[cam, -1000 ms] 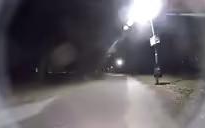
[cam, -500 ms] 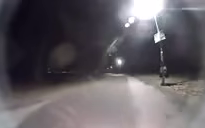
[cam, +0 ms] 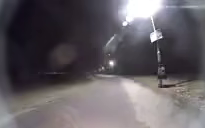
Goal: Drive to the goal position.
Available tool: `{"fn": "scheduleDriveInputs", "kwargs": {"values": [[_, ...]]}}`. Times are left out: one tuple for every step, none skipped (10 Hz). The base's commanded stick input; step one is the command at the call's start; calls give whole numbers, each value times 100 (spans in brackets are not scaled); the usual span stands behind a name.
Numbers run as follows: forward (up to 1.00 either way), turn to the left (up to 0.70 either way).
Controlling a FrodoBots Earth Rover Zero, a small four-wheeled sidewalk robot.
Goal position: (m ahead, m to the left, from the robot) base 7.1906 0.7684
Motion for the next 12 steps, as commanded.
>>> {"fn": "scheduleDriveInputs", "kwargs": {"values": [[100,-35],[100,-34],[100,-35],[100,-38],[100,-40],[100,-36],[100,-11],[100,0],[100,0],[100,0],[100,0],[100,0]]}}
